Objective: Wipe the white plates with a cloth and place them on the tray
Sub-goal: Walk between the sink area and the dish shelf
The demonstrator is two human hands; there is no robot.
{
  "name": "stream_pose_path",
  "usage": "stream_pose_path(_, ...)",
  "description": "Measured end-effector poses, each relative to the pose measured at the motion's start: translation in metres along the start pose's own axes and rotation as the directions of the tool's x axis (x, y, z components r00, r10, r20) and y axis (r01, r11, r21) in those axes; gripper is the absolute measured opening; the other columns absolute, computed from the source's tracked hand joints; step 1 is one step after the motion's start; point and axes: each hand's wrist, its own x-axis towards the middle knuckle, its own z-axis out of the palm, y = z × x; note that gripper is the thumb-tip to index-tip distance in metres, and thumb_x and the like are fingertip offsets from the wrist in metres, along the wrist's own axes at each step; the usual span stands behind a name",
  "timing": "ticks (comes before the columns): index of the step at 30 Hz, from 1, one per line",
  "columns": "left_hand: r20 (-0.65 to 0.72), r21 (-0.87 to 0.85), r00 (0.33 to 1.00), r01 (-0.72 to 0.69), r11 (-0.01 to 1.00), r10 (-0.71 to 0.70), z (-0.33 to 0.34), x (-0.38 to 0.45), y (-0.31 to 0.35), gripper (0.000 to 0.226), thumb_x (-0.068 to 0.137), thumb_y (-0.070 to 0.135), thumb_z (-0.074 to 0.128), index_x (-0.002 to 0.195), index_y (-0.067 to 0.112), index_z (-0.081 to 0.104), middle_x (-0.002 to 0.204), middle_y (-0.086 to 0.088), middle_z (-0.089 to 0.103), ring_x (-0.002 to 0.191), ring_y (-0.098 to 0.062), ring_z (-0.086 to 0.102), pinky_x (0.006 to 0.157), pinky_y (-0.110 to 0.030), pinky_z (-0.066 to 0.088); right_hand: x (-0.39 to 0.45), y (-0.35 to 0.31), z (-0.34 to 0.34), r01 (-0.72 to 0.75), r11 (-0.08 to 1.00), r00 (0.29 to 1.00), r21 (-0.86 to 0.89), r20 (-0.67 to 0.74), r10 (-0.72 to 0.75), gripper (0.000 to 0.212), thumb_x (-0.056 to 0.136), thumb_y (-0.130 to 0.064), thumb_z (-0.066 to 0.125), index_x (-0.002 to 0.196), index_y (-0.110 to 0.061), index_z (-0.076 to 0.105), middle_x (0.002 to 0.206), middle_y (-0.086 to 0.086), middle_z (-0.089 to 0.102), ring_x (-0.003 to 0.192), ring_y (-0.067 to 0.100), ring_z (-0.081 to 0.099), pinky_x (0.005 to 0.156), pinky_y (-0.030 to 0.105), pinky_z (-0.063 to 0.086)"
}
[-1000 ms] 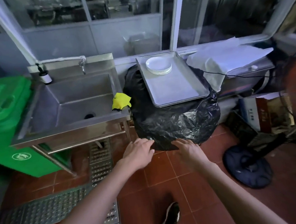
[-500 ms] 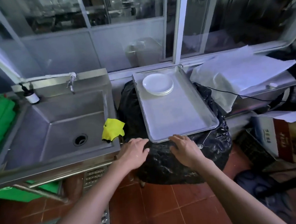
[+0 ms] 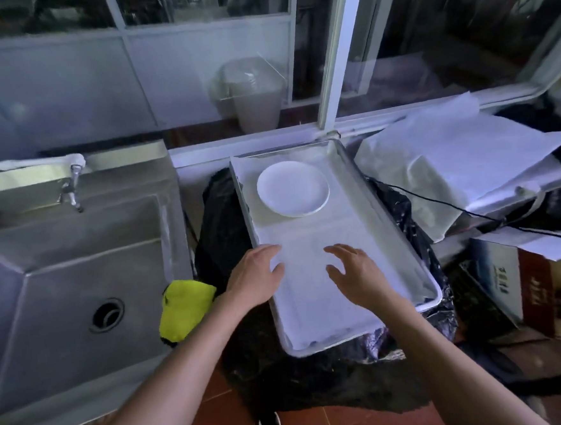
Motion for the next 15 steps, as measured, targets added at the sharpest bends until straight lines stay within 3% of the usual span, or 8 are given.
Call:
stream_pose_path(6, 0.003, -0.157, 0.996, 0.086, 0.984, -0.086, -0.02, 0.076, -0.008, 0.062, 0.103, 0.035, 0.055, 0.158, 0.021, 0.032, 0.162, 0.0, 0.037, 0.149, -0.02, 0.033, 0.118, -0.035, 0.031, 0.07, -0.002, -0.005, -0.065, 0.993, 0.996, 0.103, -0.047, 0.07, 0.045, 0.098, -0.027, 0.058, 0.143, -0.019, 0.053, 0.148, 0.0, 0.052, 0.134, 0.027, 0.047, 0.109, 0.043, 0.04)
stream_pose_path(10, -0.004, -0.347, 0.991, 0.126, 0.929, -0.135, -0.025, 0.12, -0.018, 0.061, 0.101, 0.029, 0.058, 0.157, 0.022, 0.036, 0.16, 0.0, 0.039, 0.149, -0.018, 0.034, 0.12, -0.037, 0.033, 0.122, 0.004, -0.009, -0.055, 0.986, 0.995, 0.158, -0.078, 0.068, 0.047, 0.097, -0.025, 0.061, 0.142, -0.016, 0.054, 0.147, 0.002, 0.053, 0.132, 0.029, 0.049, 0.108, 0.043, 0.041)
stream_pose_path(15, -0.051, -0.421, 0.969, 0.199, 0.885, -0.242, -0.017, 0.169, -0.02, 0.06, 0.1, 0.029, 0.061, 0.156, 0.018, 0.039, 0.159, -0.003, 0.042, 0.146, -0.018, 0.038, 0.119, -0.038, 0.034, 0.182, 0.022, -0.015, -0.071, 0.944, 0.979, 0.322, -0.157, 0.127, 0.045, 0.092, -0.015, 0.066, 0.136, -0.012, 0.058, 0.141, 0.006, 0.057, 0.129, 0.027, 0.052, 0.101, 0.023, 0.036)
